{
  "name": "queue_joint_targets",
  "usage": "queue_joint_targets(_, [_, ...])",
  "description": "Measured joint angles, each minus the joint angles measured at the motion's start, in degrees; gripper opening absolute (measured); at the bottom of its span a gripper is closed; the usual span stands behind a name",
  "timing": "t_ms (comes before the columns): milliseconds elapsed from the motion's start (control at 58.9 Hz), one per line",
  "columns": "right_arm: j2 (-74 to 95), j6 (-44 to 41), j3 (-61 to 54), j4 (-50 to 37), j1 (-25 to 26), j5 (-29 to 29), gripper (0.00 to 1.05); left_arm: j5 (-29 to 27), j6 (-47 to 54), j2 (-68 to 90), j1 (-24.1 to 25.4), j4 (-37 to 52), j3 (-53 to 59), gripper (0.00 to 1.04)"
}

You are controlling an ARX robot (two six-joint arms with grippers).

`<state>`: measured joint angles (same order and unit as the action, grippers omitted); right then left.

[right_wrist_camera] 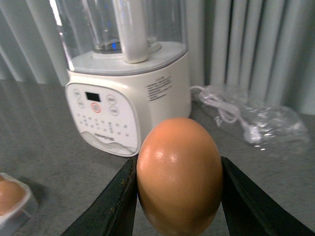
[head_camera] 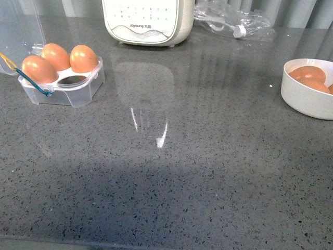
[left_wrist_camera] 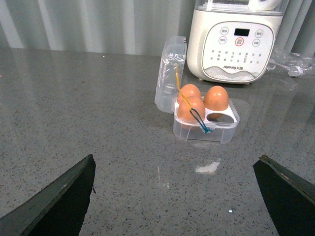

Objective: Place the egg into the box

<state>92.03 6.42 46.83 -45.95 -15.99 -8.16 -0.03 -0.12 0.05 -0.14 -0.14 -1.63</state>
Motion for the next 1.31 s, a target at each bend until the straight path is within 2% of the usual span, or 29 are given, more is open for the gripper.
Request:
queue_joint_targets(204, [5.0,3.3,4.5,1.0,-7.8,-1.7,0.41,0.0,0.0,0.0,0.0,0.0,0.0,0.98])
queue_joint_targets(373, [8.4,3.1,8.2,2.8,-11.8,-5.1,0.41,0.0,0.0,0.0,0.0,0.0,0.0,0.98])
queue_joint_targets(747, [14.4,-4.7,13.5,9.7,-15.9,-13.1,0.41,0.0,0.0,0.0,0.0,0.0,0.0,0.98])
queue_joint_targets(1306, [20.3,-9.9,21.0,13.7,-19.8,-10.8,0.41,0.0,0.0,0.0,0.0,0.0,0.0,0.98])
